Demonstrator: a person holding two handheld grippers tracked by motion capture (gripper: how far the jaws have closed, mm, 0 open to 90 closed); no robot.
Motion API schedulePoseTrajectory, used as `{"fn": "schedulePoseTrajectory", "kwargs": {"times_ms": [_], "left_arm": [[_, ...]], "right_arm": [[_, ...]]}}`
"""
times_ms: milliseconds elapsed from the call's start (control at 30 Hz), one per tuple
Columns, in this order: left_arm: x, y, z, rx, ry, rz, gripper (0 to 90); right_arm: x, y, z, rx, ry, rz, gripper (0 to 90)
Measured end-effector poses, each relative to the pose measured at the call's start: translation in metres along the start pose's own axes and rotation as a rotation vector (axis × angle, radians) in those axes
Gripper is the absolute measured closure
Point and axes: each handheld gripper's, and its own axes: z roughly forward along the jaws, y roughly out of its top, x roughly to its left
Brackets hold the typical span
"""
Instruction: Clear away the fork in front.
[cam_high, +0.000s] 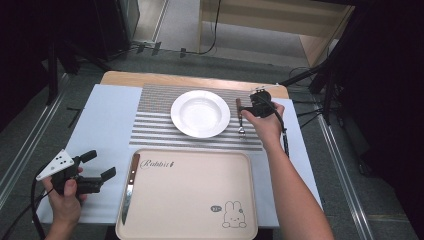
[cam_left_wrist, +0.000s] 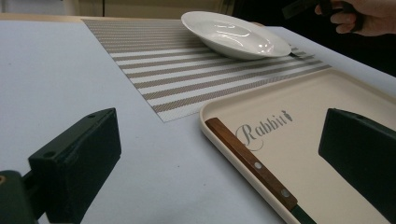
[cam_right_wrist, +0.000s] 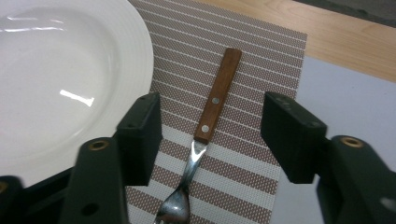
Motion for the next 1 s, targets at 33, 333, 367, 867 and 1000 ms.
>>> {"fn": "schedulePoseTrajectory", "kwargs": {"times_ms": [33,333,367,867,1000], "left_arm": [[0.0,0.0,0.0,-0.001,0.0,0.0,0.0],[0.0,0.0,0.0,0.001,0.001,-0.002,0.0],[0.0,0.0,0.0,0.0,0.001,-0.002,0.0],[0.0,0.0,0.0,0.001,0.002,-0.002,0.0],[0.0,0.0,0.0,0.001,0.002,-0.002,0.0]], "right_arm": [[0.002,0.0,0.003,0.008,-0.01,-0.006,41.2],[-0.005,-0.001,0.023,0.08,0.0,0.06,55.7],[-0.005,-0.002,0.025,0.084,0.016,0.065,56.6],[-0.003,-0.002,0.043,0.174,0.013,0.087,65.0],[-0.003,-0.002,0.047,0.178,0.001,0.091,64.4]]}}
